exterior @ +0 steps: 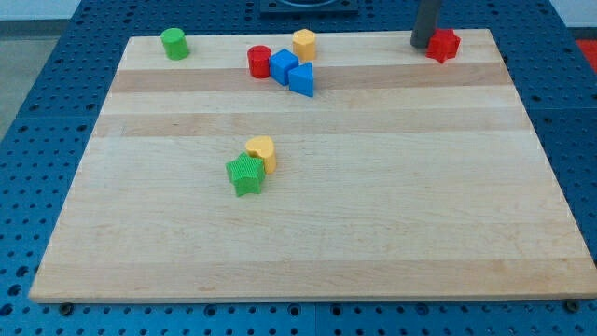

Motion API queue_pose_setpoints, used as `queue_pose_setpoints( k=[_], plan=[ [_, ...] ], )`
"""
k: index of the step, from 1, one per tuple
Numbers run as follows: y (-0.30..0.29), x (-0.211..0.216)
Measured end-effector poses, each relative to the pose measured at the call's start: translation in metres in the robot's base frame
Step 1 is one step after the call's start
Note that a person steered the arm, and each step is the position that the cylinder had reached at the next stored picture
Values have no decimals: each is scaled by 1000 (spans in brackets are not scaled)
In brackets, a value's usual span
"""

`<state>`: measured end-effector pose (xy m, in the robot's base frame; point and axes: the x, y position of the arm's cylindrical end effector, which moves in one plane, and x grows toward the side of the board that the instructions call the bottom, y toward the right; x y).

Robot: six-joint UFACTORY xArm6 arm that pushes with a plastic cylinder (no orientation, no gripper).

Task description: Point your arm to the yellow heart

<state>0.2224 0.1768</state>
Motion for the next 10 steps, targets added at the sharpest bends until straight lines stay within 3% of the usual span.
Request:
queue_pose_setpoints(
  k=[2,3,4,6,10],
  plan=[
    [-4,-16],
    [-34,-19],
    [-59,-3],
    [-68,68],
    [-71,74]
  ],
)
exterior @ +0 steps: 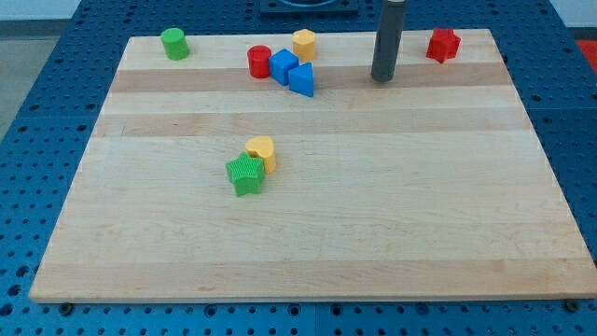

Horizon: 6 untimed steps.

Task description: Point your arm to the yellow heart

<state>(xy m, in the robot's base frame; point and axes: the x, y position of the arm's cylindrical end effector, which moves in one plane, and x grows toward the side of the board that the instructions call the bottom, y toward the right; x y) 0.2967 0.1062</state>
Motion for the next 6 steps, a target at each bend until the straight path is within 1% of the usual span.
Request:
queue_pose_setpoints(
  k=[3,6],
  plan=[
    [-9,6],
    [-34,28]
  ],
)
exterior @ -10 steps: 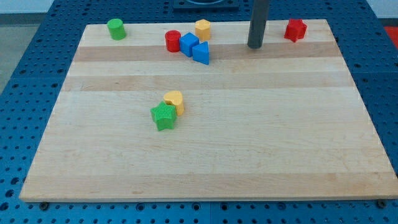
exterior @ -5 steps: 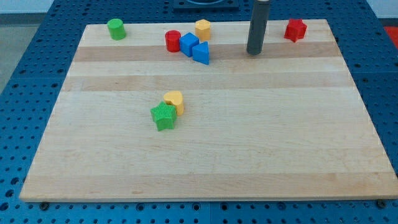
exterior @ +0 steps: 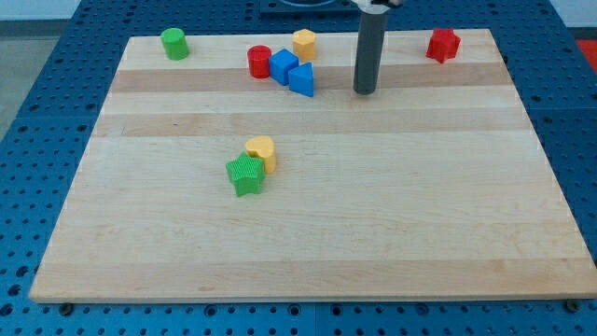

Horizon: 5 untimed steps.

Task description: Point your arm to the yellow heart

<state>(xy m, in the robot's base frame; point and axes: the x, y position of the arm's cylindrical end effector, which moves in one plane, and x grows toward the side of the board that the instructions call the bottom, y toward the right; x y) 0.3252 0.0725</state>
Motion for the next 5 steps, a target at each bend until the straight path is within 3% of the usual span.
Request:
queue_pose_setpoints(
  k=[2,5],
  plan=[
    [-26,16],
    [-61,109]
  ],
)
